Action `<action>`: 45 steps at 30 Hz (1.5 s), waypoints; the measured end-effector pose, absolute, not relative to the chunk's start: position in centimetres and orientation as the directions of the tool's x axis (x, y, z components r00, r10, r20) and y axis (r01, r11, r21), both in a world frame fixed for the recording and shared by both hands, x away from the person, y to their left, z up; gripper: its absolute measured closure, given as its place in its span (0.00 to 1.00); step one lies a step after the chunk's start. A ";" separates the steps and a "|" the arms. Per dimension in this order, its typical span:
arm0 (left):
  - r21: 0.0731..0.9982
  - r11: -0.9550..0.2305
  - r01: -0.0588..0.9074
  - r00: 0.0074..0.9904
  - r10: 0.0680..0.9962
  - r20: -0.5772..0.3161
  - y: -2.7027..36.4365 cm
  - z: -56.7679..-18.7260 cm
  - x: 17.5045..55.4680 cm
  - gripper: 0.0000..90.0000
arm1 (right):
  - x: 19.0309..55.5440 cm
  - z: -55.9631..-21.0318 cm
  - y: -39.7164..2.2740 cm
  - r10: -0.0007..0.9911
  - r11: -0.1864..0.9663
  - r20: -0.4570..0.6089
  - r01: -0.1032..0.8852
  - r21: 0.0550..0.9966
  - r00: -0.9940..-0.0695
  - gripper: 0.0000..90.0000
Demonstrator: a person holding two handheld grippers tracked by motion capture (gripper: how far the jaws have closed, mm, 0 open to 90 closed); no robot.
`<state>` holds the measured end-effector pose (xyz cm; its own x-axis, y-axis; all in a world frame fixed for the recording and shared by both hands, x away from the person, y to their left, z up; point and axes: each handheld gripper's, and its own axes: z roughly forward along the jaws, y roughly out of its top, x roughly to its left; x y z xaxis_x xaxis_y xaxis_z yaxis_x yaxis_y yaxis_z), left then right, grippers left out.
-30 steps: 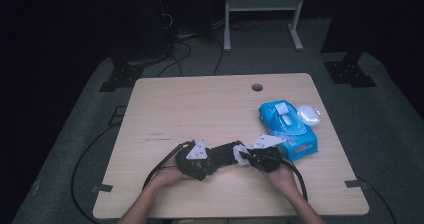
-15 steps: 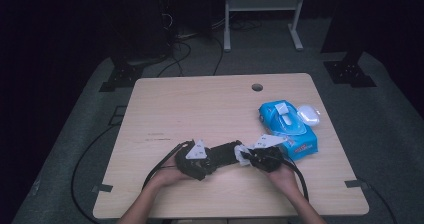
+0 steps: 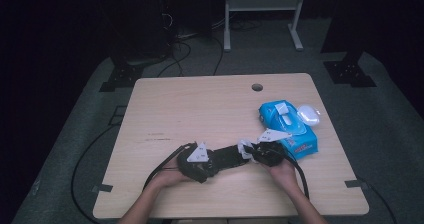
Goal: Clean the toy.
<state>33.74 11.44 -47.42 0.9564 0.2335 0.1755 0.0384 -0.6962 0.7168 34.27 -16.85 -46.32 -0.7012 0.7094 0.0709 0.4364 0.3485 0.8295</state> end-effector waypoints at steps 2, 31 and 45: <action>0.719 -0.694 0.044 0.956 0.237 0.170 11.3 -47.5 33.7 0.28 | 34.5 -46.3 -16.8 0.710 0.345 0.078 0.442 0.828 -0.699 0.90; 0.727 -0.684 0.063 0.952 0.260 0.163 11.5 -47.4 34.0 0.28 | 33.6 -46.0 -14.9 0.668 0.426 0.008 0.391 0.816 -0.744 0.90; 0.724 -0.686 0.073 0.950 0.268 0.158 11.7 -47.4 34.2 0.28 | 33.0 -45.8 -14.6 0.643 0.461 -0.020 0.366 0.808 -0.766 0.90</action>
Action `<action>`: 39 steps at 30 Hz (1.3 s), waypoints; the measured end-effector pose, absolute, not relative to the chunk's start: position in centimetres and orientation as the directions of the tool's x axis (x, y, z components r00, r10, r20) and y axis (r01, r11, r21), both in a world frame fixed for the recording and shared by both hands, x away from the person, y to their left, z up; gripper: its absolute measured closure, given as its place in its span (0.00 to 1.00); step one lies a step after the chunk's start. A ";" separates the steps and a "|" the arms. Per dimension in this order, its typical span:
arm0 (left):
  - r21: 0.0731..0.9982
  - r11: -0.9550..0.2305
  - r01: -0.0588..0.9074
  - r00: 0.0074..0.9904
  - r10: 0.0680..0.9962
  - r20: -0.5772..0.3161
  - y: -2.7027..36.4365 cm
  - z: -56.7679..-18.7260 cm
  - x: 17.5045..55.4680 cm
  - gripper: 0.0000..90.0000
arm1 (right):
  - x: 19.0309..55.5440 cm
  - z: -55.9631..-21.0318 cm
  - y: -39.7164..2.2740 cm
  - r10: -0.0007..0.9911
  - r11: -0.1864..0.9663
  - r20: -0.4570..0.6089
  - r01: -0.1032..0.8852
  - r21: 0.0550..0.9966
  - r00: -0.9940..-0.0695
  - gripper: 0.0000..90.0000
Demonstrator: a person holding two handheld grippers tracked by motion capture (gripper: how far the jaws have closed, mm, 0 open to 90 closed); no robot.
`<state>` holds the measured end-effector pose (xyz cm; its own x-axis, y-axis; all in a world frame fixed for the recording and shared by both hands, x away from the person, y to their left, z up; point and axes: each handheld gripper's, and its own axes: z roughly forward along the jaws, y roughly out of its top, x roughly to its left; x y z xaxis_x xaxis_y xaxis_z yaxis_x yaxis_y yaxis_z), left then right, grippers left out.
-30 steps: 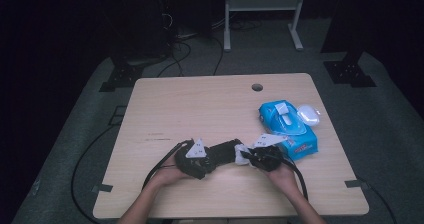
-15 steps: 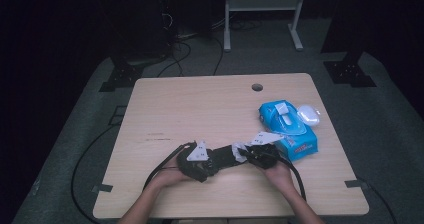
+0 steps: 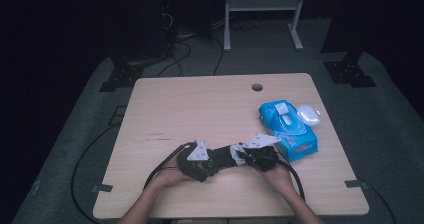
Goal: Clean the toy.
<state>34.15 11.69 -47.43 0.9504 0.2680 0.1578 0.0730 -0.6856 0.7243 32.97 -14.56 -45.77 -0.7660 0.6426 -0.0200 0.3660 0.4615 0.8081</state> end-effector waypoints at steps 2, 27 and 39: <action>0.735 -0.673 0.081 0.949 0.277 0.149 11.9 -47.3 34.3 0.28 | 33.4 -46.0 -15.3 0.667 0.442 -0.006 0.390 0.808 -0.745 0.90; 0.738 -0.670 0.077 0.945 0.285 0.161 12.0 -47.2 34.3 0.28 | 32.8 -46.2 -15.1 0.632 0.458 0.014 0.389 0.800 -0.775 0.90; 0.739 -0.672 0.047 0.958 0.241 0.158 11.4 -47.3 33.9 0.28 | 33.6 -46.1 -15.5 0.674 0.425 0.015 0.405 0.810 -0.738 0.90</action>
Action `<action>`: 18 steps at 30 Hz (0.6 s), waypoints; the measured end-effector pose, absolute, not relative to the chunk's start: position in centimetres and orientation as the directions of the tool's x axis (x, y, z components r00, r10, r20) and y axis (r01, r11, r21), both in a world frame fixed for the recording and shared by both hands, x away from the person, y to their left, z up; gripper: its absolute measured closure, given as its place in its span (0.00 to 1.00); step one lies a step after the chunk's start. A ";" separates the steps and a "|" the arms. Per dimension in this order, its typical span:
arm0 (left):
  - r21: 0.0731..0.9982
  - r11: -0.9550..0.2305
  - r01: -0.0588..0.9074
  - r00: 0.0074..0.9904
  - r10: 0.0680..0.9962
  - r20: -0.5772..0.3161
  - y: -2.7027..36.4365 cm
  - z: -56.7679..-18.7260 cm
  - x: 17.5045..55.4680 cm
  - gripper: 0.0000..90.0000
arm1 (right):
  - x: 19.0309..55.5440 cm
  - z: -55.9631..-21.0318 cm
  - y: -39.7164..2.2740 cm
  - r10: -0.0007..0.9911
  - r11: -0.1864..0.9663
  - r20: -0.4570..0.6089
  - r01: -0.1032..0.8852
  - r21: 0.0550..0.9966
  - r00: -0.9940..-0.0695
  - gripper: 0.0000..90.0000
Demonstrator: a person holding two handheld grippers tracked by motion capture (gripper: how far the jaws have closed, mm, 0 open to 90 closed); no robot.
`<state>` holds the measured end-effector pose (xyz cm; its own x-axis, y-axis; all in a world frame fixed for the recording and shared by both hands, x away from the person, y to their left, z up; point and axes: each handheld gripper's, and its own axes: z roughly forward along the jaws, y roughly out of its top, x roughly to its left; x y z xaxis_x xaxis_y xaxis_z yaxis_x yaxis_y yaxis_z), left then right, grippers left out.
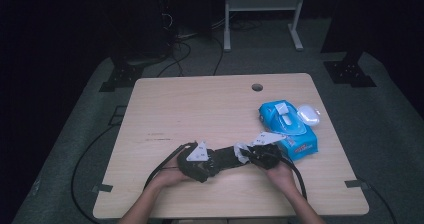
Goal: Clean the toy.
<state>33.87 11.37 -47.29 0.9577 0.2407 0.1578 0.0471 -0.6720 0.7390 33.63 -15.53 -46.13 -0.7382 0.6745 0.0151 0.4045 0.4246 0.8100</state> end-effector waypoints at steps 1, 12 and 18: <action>0.741 -0.670 0.046 0.958 0.241 0.158 11.4 -47.3 33.9 0.28 | 33.8 -46.1 -15.6 0.678 0.425 0.009 0.402 0.811 -0.735 0.90; 0.742 -0.668 0.055 0.956 0.250 0.155 11.2 -47.2 33.9 0.28 | 32.8 -46.1 -13.4 0.633 0.423 0.040 0.388 0.819 -0.773 0.90; 0.741 -0.669 0.063 0.956 0.254 0.147 11.2 -47.3 33.9 0.28 | 32.1 -46.0 -11.7 0.584 0.431 0.048 0.359 0.828 -0.811 0.90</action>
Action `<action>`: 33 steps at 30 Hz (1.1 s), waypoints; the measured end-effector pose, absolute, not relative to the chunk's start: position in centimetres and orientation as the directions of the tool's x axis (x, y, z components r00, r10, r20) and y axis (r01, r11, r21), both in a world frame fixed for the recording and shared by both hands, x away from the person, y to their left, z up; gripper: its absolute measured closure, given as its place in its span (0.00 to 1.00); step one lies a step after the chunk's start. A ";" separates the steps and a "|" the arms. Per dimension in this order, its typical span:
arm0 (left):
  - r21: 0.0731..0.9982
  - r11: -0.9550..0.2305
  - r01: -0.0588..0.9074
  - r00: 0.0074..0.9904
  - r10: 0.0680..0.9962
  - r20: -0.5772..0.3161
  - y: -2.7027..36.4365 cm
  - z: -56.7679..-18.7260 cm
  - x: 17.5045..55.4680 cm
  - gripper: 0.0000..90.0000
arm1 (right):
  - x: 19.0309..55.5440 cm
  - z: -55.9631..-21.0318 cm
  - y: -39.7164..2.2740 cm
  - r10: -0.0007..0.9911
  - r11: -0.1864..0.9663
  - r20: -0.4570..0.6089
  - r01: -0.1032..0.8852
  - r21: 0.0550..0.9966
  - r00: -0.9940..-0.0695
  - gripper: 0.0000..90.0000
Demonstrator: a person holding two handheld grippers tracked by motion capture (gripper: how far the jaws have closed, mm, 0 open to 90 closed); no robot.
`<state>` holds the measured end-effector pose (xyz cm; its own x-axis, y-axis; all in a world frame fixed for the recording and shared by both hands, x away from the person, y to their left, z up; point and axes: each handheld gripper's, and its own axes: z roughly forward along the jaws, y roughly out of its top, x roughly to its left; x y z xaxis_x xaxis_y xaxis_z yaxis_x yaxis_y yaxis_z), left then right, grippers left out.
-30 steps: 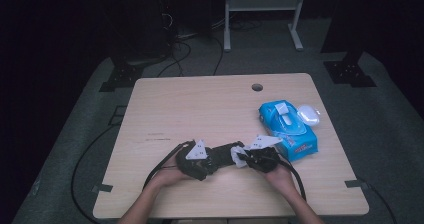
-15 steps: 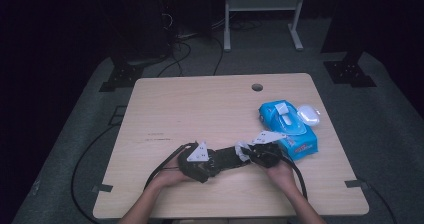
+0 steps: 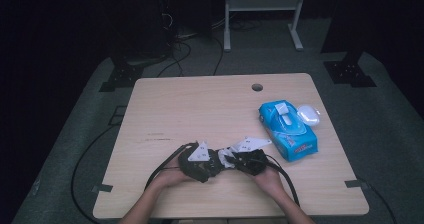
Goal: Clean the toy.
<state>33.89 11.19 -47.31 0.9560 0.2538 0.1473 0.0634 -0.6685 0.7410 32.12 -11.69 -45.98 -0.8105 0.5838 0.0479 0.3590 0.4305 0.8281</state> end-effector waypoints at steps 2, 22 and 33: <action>0.742 -0.668 0.052 0.955 0.251 0.159 11.1 -47.2 33.8 0.28 | 32.0 -45.9 -11.4 0.586 0.430 0.045 0.357 0.829 -0.809 0.90; 0.752 -0.658 0.040 0.964 0.225 0.145 10.2 -47.0 33.4 0.28 | 32.0 -45.3 -9.9 0.587 0.452 -0.013 0.314 0.835 -0.810 0.91; 0.747 -0.664 0.030 0.964 0.218 0.155 10.3 -47.0 33.4 0.28 | 32.4 -45.3 -10.6 0.604 0.455 -0.015 0.329 0.828 -0.797 0.91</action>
<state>33.36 10.33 -46.95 0.9635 0.2179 0.1554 0.0296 -0.6639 0.7473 32.41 -10.55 -45.28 -0.7966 0.6043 -0.0149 0.3294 0.4547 0.8275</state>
